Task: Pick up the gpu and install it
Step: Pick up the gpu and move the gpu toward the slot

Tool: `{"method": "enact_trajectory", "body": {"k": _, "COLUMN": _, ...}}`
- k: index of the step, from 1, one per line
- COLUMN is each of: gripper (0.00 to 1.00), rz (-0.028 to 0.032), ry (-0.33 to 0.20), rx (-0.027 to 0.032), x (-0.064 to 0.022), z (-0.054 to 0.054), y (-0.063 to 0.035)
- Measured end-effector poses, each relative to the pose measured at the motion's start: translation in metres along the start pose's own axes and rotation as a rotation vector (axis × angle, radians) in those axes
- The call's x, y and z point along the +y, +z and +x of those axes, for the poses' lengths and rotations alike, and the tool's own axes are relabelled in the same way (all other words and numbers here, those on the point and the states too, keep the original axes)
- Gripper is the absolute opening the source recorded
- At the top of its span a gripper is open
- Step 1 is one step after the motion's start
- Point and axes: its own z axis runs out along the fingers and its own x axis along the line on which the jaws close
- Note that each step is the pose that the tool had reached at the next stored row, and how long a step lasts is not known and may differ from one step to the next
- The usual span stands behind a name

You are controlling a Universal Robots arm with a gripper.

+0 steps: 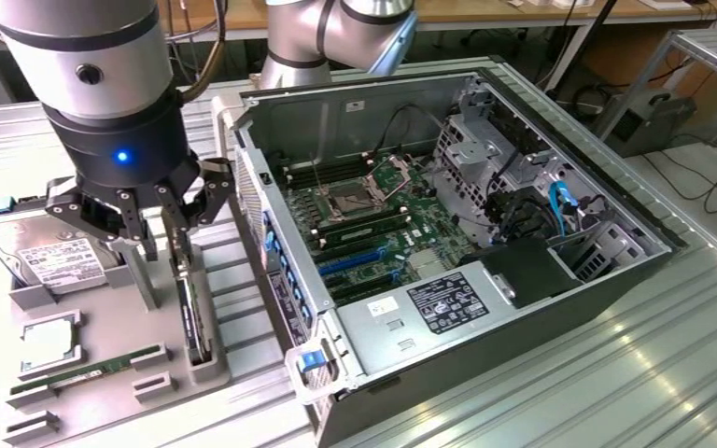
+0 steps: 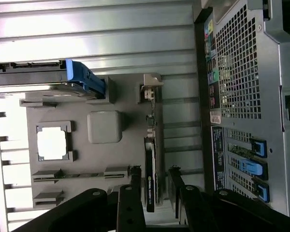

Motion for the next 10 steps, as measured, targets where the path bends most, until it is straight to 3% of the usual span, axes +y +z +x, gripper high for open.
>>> {"method": "enact_trajectory", "body": {"k": 10, "gripper": 0.36, "rz": 0.0, "ry": 0.0, "rx": 0.0, "x": -0.001, "z": 0.001, "y": 0.0201}}
